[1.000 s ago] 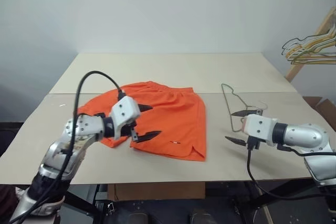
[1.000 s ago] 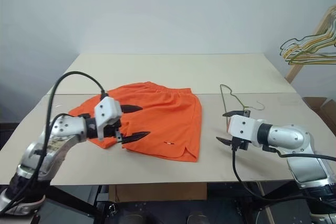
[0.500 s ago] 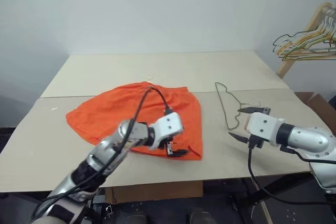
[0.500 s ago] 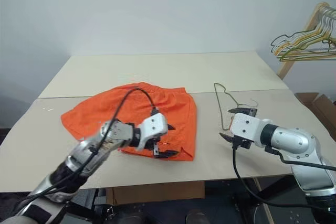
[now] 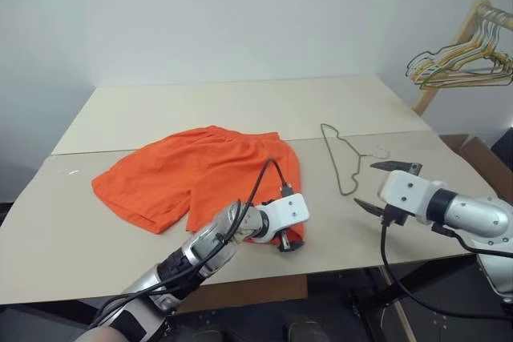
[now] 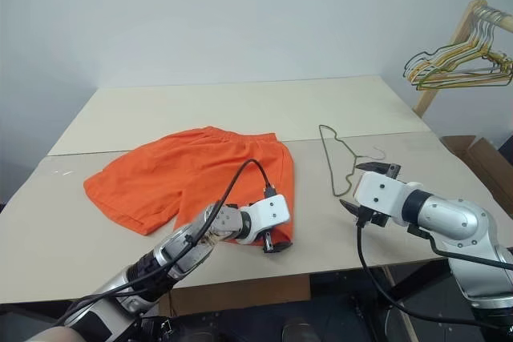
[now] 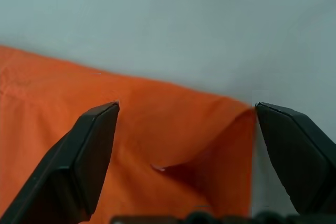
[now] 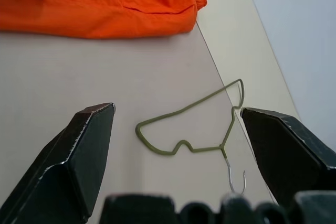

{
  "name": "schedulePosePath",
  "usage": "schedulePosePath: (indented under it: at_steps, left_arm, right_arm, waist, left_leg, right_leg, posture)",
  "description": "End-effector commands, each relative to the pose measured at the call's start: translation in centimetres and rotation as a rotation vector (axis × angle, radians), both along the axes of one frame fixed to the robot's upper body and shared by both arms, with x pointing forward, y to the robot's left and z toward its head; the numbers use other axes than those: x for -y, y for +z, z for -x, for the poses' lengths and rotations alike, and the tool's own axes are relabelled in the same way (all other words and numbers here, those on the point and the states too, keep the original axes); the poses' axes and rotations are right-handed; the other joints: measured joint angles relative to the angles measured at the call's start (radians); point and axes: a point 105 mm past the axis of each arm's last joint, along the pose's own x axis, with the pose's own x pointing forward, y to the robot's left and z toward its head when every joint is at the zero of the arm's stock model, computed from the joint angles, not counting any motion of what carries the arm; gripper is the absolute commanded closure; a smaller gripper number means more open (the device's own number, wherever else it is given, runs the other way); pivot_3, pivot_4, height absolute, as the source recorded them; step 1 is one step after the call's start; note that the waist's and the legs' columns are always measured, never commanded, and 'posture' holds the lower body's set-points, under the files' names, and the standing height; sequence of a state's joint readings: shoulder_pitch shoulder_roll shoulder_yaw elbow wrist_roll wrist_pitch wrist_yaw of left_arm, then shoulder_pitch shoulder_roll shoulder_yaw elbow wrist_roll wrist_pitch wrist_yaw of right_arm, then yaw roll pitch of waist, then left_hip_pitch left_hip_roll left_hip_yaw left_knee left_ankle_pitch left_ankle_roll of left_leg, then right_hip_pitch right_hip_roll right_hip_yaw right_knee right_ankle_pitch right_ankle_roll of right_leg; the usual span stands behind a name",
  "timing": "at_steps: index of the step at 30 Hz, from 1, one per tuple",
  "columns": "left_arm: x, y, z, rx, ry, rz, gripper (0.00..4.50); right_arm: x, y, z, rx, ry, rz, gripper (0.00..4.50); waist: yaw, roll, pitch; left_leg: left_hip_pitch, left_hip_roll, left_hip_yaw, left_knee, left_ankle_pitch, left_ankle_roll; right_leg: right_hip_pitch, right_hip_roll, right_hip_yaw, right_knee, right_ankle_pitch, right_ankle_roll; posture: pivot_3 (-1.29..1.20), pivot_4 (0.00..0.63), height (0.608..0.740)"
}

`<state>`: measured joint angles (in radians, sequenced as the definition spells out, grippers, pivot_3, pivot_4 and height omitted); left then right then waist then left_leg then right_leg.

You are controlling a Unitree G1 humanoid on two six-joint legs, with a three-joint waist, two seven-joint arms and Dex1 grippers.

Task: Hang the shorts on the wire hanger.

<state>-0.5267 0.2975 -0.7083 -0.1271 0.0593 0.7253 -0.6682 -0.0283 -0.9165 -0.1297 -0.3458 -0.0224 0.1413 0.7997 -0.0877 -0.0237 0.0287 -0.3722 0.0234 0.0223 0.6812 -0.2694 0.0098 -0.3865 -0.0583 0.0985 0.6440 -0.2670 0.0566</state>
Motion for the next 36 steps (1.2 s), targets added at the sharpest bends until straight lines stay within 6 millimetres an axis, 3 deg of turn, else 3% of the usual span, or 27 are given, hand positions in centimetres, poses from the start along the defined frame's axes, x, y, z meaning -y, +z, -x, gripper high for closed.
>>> schedulePosePath:
  at_steps: [1, 4, 8, 17, 20, 24, 27, 29, 32, 36]
  left_arm:
    - [0.3, -0.4, 0.0, 0.019, -0.017, -0.028, 0.00]
    - [0.3, -1.2, 0.0, 0.012, -0.006, -0.051, 0.59]
    - [0.2, -1.5, 0.0, -0.014, 0.011, -0.047, 1.72]
    - [-0.8, -0.3, -1.0, -0.027, 0.067, -0.011, 4.39]
    - [-1.8, 0.3, -1.4, -0.014, 0.077, -0.009, 4.45]
    - [-3.4, 2.7, -1.0, -0.018, 0.073, 0.090, 4.45]
    - [-5.6, 5.0, 0.7, -0.030, 0.008, 0.175, 4.45]
    - [-8.1, 5.9, 2.2, -0.034, -0.031, 0.171, 4.45]
    - [-10.7, 6.6, 4.4, -0.045, -0.078, 0.142, 4.45]
    - [-12.6, 7.4, 5.9, -0.042, -0.079, 0.134, 4.45]
  right_arm:
    - [0.1, 1.5, -0.1, 0.070, -0.010, 0.020, 0.04]
    - [0.1, 1.5, -0.3, 0.076, -0.011, 0.032, 0.00]
    - [0.2, 1.5, -0.5, 0.075, -0.012, 0.035, 0.00]
    - [0.2, 1.5, -1.1, 0.074, -0.007, 0.031, 0.00]
    - [0.0, 1.3, -1.3, 0.071, -0.002, 0.026, 0.00]
    - [-0.3, 0.7, -2.0, 0.070, 0.014, 0.041, 0.00]
    - [-0.7, -0.2, -2.9, 0.077, 0.035, 0.076, 0.00]
    - [-1.8, -0.9, -3.9, 0.091, 0.068, 0.071, 0.00]
    - [-3.1, -1.7, -5.3, 0.110, 0.115, 0.085, 0.00]
    - [-3.7, -2.2, -6.3, 0.125, 0.176, 0.118, 0.00]
  waist:
    - [-0.005, 0.000, 0.000]
    - [-0.009, 0.001, -0.001]
    - [-0.009, 0.001, -0.002]
    - [-0.013, 0.001, -0.002]
    - [-0.014, 0.001, -0.002]
    - [-0.015, 0.001, -0.002]
    - [-0.018, 0.001, -0.002]
    - [-0.026, 0.002, -0.002]
    - [-0.035, 0.002, -0.002]
    - [-0.017, 0.002, -0.002]
  left_leg:
    - [0.000, 0.000, 0.000, 0.000, 0.000, 0.000]
    - [0.000, -0.001, 0.000, 0.000, 0.000, 0.000]
    - [0.000, -0.001, 0.000, 0.000, 0.000, 0.000]
    - [0.001, -0.001, -0.001, 0.000, 0.000, 0.000]
    - [0.001, -0.001, -0.001, -0.001, 0.000, 0.000]
    - [0.000, -0.001, -0.001, -0.001, 0.000, 0.000]
    - [-0.001, -0.001, -0.001, -0.001, 0.000, 0.000]
    - [0.000, 0.000, 0.000, -0.001, 0.000, 0.000]
    - [0.001, 0.001, 0.000, -0.002, 0.000, 0.000]
    - [0.000, 0.000, -0.001, -0.002, 0.000, 0.000]
  right_leg:
    - [0.000, 0.000, 0.000, 0.000, 0.000, 0.000]
    - [0.001, -0.001, 0.000, -0.001, 0.000, 0.000]
    - [0.002, -0.001, 0.000, -0.001, 0.000, 0.001]
    - [0.002, -0.001, 0.000, -0.001, 0.000, 0.001]
    - [0.001, -0.001, 0.000, -0.001, 0.000, 0.001]
    - [0.001, -0.001, 0.000, -0.001, 0.000, 0.001]
    - [0.000, -0.001, 0.000, -0.001, 0.000, 0.001]
    - [0.000, -0.002, 0.001, -0.001, 0.000, 0.001]
    - [0.000, -0.001, 0.001, 0.000, 0.000, 0.001]
    - [0.000, -0.003, 0.000, -0.001, 0.000, 0.001]
  posture:
    - [-0.19, 0.000, 0.740]
    - [-0.19, 0.000, 0.740]
    - [-0.18, 0.000, 0.740]
    - [-0.16, 0.000, 0.740]
    - [-0.15, 0.000, 0.740]
    - [-0.14, 0.000, 0.740]
    - [-0.14, 0.000, 0.740]
    - [-0.11, 0.000, 0.740]
    - [-0.08, 0.000, 0.740]
    - [-0.04, 0.000, 0.740]
